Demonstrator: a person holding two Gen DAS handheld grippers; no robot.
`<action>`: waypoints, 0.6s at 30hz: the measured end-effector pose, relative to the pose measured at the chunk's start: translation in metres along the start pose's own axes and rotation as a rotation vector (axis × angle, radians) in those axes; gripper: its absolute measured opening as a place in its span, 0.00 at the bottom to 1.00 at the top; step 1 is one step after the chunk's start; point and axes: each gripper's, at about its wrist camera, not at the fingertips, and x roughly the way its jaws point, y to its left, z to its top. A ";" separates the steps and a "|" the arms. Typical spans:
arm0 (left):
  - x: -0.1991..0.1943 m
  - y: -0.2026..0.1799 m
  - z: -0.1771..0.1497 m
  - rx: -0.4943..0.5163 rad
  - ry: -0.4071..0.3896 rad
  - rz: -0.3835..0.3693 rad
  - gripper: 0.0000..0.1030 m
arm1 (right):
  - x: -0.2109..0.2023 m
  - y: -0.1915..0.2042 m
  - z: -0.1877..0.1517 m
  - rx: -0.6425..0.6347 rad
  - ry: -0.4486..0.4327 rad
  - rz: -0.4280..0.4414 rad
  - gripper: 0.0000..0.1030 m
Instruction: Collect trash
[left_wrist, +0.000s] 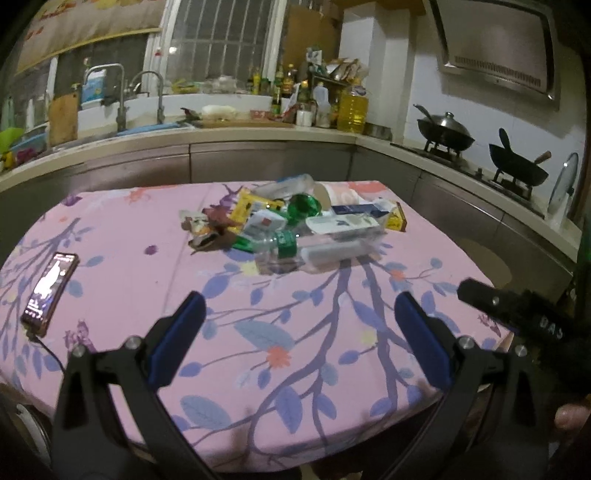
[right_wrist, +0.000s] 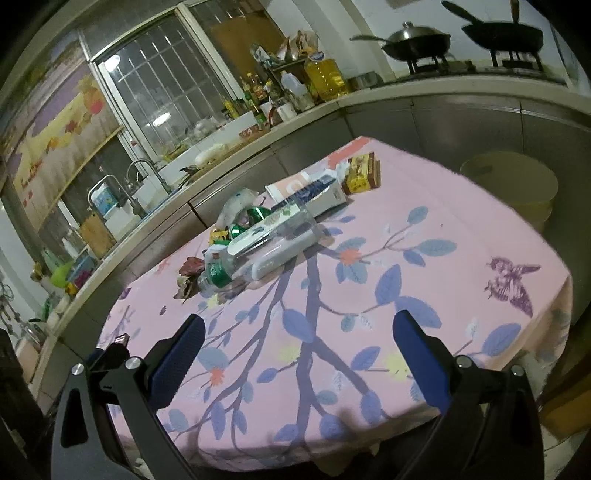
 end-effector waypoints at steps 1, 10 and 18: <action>0.000 0.003 0.001 -0.010 -0.006 0.006 0.95 | 0.000 -0.004 0.006 0.019 0.017 0.023 0.95; 0.012 0.041 0.011 -0.052 0.007 0.083 0.95 | 0.012 0.011 0.006 -0.006 0.086 0.068 0.95; 0.040 0.062 0.021 -0.014 0.006 0.117 0.95 | 0.017 0.019 0.005 -0.056 0.090 0.098 0.92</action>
